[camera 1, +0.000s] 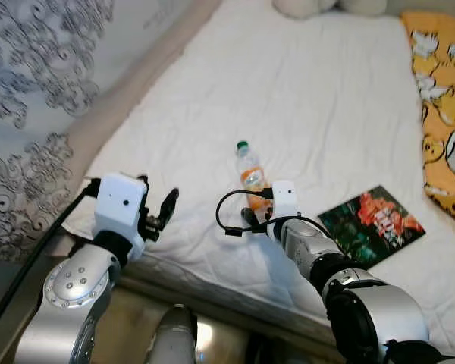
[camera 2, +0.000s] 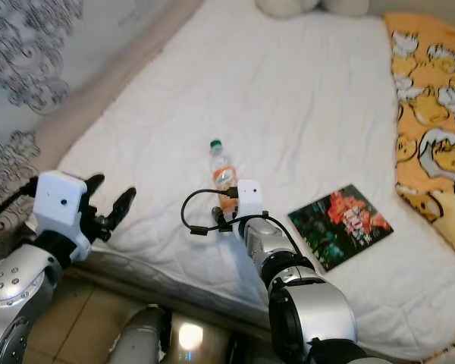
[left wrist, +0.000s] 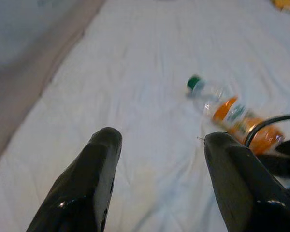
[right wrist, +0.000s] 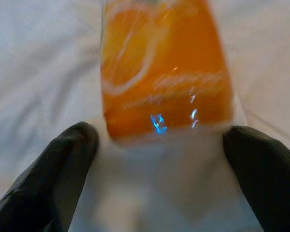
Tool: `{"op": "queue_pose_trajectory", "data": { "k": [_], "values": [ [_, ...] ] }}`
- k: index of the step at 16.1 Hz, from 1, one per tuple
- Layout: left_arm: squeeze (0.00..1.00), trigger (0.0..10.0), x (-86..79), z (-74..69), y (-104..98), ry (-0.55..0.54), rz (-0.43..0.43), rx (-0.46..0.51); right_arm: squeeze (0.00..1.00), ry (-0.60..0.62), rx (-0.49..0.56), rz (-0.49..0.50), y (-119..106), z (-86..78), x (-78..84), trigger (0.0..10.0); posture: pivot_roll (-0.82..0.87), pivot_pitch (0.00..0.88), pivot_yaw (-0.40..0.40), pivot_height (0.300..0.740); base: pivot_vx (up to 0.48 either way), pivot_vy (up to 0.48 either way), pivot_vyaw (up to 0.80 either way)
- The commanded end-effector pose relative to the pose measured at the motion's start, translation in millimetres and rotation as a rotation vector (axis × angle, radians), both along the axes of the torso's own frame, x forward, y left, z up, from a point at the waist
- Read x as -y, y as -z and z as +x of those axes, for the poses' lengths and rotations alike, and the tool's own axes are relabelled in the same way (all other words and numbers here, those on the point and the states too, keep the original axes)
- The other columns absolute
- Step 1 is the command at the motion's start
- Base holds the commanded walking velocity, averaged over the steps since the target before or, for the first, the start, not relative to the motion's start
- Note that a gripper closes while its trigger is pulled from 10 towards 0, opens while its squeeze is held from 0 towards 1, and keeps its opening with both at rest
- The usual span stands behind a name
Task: Clean up the room
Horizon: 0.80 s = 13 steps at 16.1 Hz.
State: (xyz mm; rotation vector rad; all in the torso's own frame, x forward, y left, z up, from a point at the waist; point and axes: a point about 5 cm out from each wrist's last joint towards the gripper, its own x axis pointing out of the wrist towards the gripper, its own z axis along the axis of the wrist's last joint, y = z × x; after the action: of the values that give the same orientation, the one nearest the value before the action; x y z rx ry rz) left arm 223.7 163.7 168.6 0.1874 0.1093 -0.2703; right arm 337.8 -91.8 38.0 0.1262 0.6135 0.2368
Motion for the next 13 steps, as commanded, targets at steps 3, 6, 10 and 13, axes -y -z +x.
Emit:
{"op": "queue_pose_trajectory", "data": {
  "k": [3,6,10,13],
  "values": [
    [0.00,10.0,-1.9,-0.9,-5,-0.015,0.016,-0.005,0.00,-0.011,0.039,-0.020,-11,8.7,3.8,0.0,0.45,0.256,-0.096,0.728,0.000,0.000,0.00],
    [0.00,10.0,-0.6,-0.4,-3,0.001,0.019,-0.018,0.00,-0.053,0.085,-0.054,-17,12.6,1.7,0.0,0.43,0.231,-0.093,0.728,0.000,0.000,0.00],
    [0.00,10.0,7.6,3.7,12,0.058,0.027,-0.099,0.00,-0.145,0.109,-0.092,-10,5.8,-4.3,0.0,0.40,0.154,-0.105,0.728,0.000,0.000,0.00],
    [0.00,10.0,7.6,7.2,24,0.042,-0.020,-0.190,1.00,-0.229,0.044,-0.094,15,-16.3,-1.8,10.0,0.38,0.114,-0.120,0.728,0.000,0.000,0.00]
  ]
}}
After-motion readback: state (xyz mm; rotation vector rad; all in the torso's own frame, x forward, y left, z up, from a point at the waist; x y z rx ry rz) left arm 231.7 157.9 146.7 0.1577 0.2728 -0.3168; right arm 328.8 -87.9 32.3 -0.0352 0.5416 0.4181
